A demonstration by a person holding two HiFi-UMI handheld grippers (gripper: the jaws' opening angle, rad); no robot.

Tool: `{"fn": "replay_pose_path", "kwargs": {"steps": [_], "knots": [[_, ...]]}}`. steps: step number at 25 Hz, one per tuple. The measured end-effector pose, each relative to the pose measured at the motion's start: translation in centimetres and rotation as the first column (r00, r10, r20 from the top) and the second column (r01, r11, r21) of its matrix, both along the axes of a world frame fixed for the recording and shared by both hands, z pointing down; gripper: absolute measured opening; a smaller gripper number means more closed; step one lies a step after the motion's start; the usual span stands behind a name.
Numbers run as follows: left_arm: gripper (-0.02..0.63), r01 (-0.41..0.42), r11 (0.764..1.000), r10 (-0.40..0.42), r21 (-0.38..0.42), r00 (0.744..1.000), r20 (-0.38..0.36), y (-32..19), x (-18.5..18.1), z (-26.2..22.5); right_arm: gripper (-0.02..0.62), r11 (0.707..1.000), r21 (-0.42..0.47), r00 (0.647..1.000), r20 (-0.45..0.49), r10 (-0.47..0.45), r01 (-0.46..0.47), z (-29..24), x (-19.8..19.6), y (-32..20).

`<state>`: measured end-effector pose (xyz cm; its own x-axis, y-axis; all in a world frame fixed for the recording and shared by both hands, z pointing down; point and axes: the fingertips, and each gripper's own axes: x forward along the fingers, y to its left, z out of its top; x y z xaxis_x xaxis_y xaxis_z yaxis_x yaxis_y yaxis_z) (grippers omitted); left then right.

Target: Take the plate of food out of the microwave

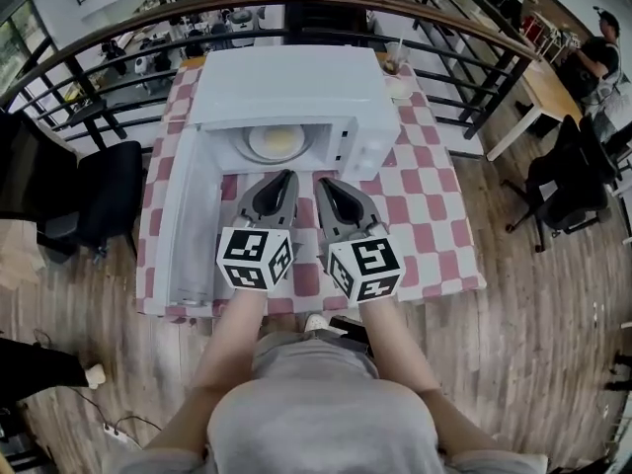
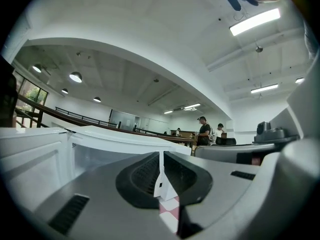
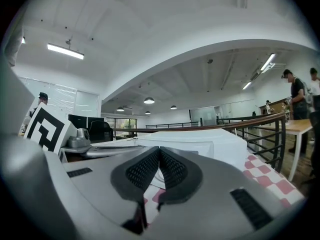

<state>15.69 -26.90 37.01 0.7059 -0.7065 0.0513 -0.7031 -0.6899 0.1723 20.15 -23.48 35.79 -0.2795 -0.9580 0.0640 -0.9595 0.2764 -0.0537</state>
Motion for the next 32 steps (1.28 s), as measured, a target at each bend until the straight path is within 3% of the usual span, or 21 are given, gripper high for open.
{"fn": "replay_pose_path", "kwargs": {"steps": [6,12,15,17,22,32], "knots": [[0.021,0.029,0.999,-0.030,-0.027,0.999,-0.026,-0.9,0.6,0.9,0.026,0.998,-0.007,0.998,-0.003,-0.060,0.060,0.6,0.8,-1.2],[0.237,0.039,0.992,-0.050,-0.124,0.995,-0.089,-1.5,1.0,2.7,0.026,0.995,-0.021,0.995,0.002,-0.097,0.097,1.2,1.3,-1.7],[0.288,0.056,0.979,-0.091,-0.198,0.981,-0.170,-1.8,0.5,3.5,0.026,0.994,-0.027,0.994,0.005,-0.108,0.108,1.5,1.4,-1.7],[0.290,0.055,0.974,-0.101,-0.221,0.974,-0.204,-2.0,0.3,3.9,0.026,0.993,-0.030,0.993,0.005,-0.115,0.115,1.7,1.5,-1.7],[0.282,0.065,0.975,-0.106,-0.212,0.977,-0.187,-2.4,0.2,4.6,0.026,0.992,-0.042,0.993,0.009,-0.122,0.122,2.4,1.8,-1.8],[0.276,0.065,0.943,-0.153,-0.327,0.956,-0.249,-4.7,0.3,7.3,0.026,0.989,-0.075,0.992,0.016,-0.124,0.125,3.8,1.9,-2.7]]}}
